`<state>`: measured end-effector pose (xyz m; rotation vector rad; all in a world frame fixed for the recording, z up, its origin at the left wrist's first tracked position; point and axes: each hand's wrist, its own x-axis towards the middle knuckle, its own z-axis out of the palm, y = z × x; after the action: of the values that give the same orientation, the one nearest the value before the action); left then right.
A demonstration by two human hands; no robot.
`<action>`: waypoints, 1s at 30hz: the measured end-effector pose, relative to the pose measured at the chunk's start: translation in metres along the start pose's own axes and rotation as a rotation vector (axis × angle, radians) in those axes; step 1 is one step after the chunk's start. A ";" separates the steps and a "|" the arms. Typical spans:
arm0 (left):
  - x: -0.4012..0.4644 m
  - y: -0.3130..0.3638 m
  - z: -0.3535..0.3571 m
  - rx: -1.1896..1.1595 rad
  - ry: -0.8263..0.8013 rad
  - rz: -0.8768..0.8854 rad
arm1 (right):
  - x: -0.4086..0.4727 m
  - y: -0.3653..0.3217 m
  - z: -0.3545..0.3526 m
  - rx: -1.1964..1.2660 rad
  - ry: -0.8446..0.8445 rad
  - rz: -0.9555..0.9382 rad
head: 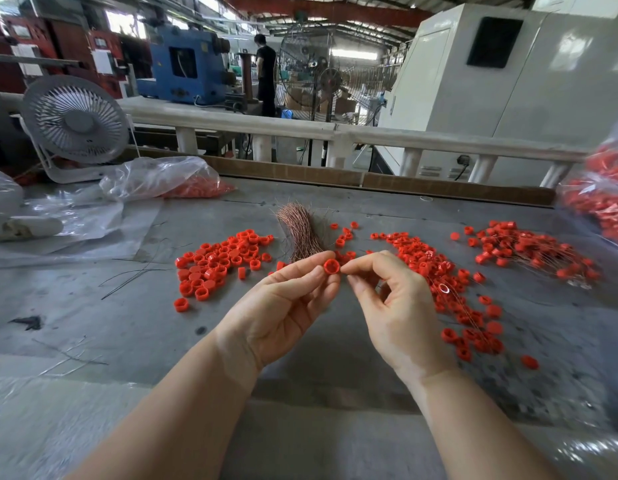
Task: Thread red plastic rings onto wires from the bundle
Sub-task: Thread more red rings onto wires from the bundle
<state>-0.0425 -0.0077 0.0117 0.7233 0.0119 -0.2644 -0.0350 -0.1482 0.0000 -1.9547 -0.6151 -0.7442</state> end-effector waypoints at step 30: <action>-0.002 0.001 0.000 0.027 0.044 -0.006 | -0.001 0.002 -0.002 -0.048 0.010 -0.004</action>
<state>-0.0439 -0.0066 0.0125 0.7556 0.0526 -0.2550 -0.0347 -0.1506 -0.0012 -1.9933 -0.6006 -0.7772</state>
